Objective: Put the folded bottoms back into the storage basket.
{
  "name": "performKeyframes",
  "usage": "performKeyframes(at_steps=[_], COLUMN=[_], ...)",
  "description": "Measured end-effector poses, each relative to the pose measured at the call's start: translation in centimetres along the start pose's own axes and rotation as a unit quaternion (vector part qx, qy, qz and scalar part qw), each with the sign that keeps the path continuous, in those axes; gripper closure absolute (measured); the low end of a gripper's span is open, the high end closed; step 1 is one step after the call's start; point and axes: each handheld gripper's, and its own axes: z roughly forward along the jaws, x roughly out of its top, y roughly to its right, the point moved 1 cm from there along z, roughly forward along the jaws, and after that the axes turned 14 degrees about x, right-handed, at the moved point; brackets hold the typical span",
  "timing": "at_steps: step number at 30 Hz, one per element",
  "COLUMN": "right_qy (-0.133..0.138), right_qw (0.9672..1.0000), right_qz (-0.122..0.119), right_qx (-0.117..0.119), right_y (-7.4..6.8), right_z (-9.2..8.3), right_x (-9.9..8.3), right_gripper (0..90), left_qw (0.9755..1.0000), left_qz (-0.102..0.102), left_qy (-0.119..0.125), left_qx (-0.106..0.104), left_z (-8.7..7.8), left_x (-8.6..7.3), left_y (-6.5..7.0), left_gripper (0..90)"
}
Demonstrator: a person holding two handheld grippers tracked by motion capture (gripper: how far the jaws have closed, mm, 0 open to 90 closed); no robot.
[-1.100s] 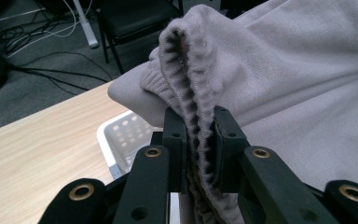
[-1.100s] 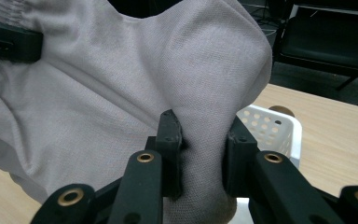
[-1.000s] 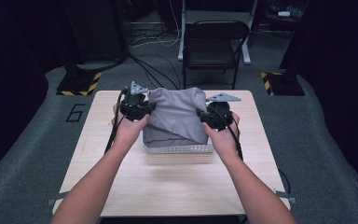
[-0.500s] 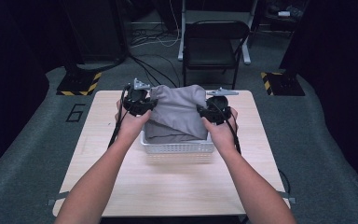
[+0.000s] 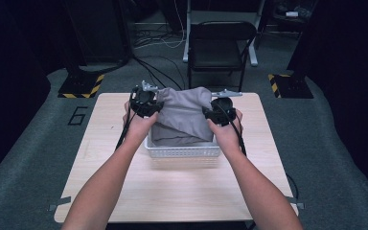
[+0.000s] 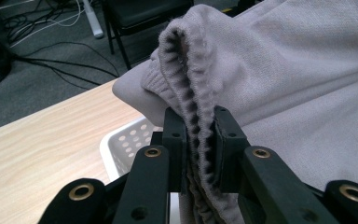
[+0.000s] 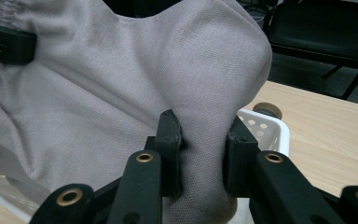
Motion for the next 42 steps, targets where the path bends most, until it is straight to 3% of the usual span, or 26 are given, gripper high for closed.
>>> performKeyframes(at_steps=[14,24,42], right_qy=[-0.018,-0.03,-0.054], right_qw=[0.9998,0.9994,0.9983], right_qz=[-0.006,-0.01,0.011], right_qx=[-0.009,-0.013,-0.02], right_y=[0.6,0.7,1.1], right_z=[1.1,2.0,4.1], right_x=[-0.4,-0.8,-2.9], right_gripper=[71.0,70.9,70.7], left_qw=[0.9999,0.9995,0.9982], left_qz=[0.002,-0.012,-0.019], left_qy=[-0.017,-0.031,-0.057], left_qx=[0.002,0.004,0.005], left_z=[1.6,2.8,5.0], left_x=[-0.5,-1.7,-4.0], left_y=[0.3,0.3,0.9], left_gripper=[78.1,78.0,77.9])
